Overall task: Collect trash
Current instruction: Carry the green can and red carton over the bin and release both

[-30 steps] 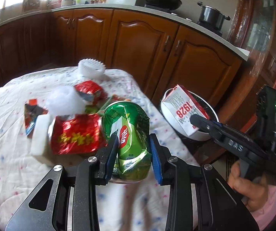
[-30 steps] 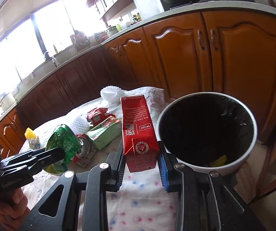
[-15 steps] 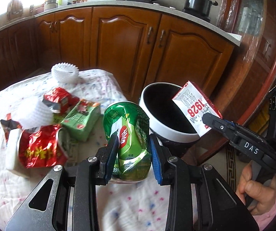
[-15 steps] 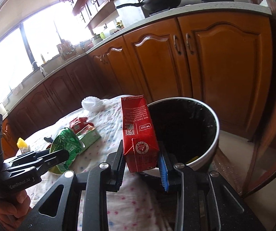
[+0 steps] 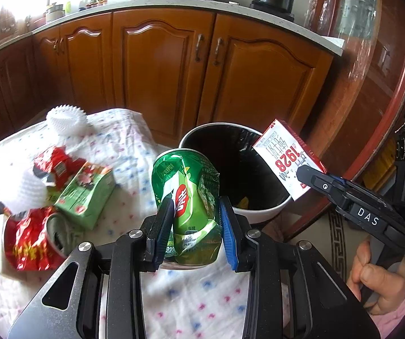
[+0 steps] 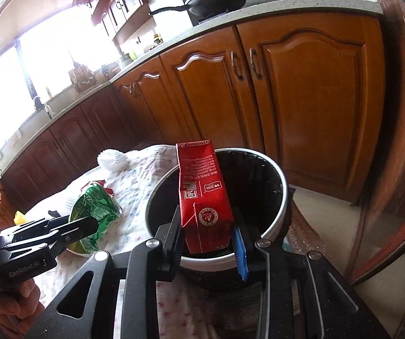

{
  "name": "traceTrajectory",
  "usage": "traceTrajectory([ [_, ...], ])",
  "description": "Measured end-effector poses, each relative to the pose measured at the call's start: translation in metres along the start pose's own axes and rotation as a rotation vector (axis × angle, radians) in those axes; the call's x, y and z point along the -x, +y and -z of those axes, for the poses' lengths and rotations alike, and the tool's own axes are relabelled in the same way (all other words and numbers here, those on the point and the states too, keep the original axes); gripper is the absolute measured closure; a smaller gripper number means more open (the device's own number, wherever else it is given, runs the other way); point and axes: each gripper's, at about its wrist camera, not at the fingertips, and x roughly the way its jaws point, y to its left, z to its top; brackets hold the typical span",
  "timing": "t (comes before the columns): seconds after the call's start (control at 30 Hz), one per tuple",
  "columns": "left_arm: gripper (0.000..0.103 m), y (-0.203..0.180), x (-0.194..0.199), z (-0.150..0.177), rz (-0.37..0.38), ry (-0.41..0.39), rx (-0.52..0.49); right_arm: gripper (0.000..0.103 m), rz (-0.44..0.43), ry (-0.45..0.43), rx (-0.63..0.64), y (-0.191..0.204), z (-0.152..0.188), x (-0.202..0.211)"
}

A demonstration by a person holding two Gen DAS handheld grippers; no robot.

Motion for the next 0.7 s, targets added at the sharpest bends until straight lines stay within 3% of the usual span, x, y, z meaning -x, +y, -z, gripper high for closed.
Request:
traceTrajectory([
  [0.7, 0.072, -0.031, -0.070, -0.043, 0.050, 0.083, -0.053, 0.072, 0.065, 0.096, 0.039, -0.025, -0.016, -0.046],
])
